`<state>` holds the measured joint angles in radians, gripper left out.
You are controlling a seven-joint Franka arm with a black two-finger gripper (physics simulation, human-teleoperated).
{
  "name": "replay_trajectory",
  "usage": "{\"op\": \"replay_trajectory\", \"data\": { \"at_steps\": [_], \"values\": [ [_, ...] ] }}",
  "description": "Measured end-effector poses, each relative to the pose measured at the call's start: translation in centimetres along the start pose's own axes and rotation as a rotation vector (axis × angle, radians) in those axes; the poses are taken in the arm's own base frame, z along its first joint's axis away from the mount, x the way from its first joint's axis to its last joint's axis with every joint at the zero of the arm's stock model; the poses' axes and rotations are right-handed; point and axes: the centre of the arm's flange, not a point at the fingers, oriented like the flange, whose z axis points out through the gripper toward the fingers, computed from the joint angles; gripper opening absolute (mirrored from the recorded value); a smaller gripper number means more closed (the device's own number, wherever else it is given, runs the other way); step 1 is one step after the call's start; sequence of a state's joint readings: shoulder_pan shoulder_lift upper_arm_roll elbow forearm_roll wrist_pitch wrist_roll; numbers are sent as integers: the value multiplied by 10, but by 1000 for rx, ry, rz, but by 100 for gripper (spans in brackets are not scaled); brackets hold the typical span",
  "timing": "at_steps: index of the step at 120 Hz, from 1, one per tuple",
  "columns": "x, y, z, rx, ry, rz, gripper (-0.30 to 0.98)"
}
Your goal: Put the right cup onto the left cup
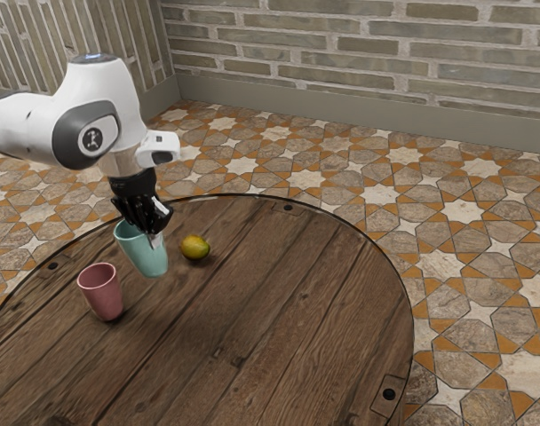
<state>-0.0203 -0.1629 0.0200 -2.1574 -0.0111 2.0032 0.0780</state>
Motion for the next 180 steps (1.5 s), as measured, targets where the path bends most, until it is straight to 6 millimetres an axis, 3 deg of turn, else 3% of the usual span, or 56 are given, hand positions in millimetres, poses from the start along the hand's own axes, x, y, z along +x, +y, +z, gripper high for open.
{"op": "replay_trajectory", "data": {
  "at_steps": [30,93,142,180],
  "values": [
    [-20,-38,-5,1,-49,-80,-10],
    [-39,-104,-2,1,-77,-212,-10],
    [-22,-124,1,13,-80,-224,-10],
    [2,-131,20,18,-110,-209,-10]
  ]
}}
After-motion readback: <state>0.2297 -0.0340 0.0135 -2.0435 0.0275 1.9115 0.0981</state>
